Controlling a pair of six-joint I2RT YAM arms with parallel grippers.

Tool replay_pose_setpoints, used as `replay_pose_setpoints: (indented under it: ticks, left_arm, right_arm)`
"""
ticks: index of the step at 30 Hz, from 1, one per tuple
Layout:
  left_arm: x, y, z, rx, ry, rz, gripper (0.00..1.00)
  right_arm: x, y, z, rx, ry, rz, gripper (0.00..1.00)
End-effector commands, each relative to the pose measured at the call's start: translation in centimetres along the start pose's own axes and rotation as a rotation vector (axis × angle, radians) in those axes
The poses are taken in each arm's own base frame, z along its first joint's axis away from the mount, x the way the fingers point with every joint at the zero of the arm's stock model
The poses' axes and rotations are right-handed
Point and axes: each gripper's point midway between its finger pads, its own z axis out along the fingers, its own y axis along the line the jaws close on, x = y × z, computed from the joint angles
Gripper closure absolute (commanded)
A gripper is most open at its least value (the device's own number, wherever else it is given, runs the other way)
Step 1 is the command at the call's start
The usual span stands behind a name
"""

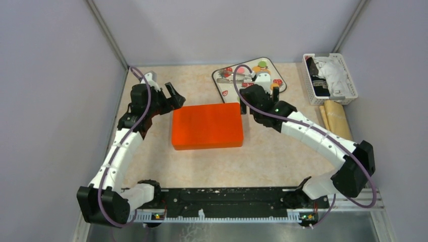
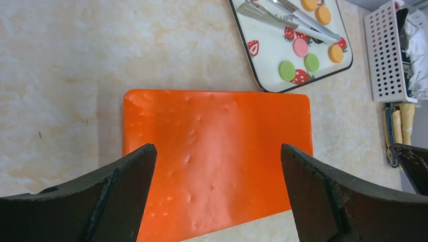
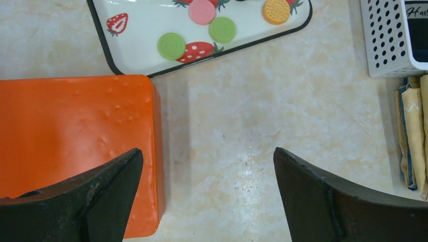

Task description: Pack the cookies

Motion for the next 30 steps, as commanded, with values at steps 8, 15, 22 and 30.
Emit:
replay_pose_setpoints:
  ticks: [8,15,22,30]
  left_arm:
    - [0.5,0.3,1.0,0.018,-0.015,0.011,0.02]
    - [0.8,0.2,1.0,0.024,-0.005,0.009,0.02]
    - [1.1,0.4,1.1,0.018,0.0,0.007,0.02]
    - [0.8,0.4,0.6,0.02,-0.022,0.013,0.01]
  right_arm:
    - [0.1,-0.2,0.6,0.051,0.014,0.033,0.01]
    - [0.0,-0.3,-0.2,0.014,-0.006,0.069,0.01]
    - [0.2,-1.1,-0.7,0.023,-0.016,0.075,0.01]
    - [1.1,-1.6,0.0,0.083,0.023,0.048,0.01]
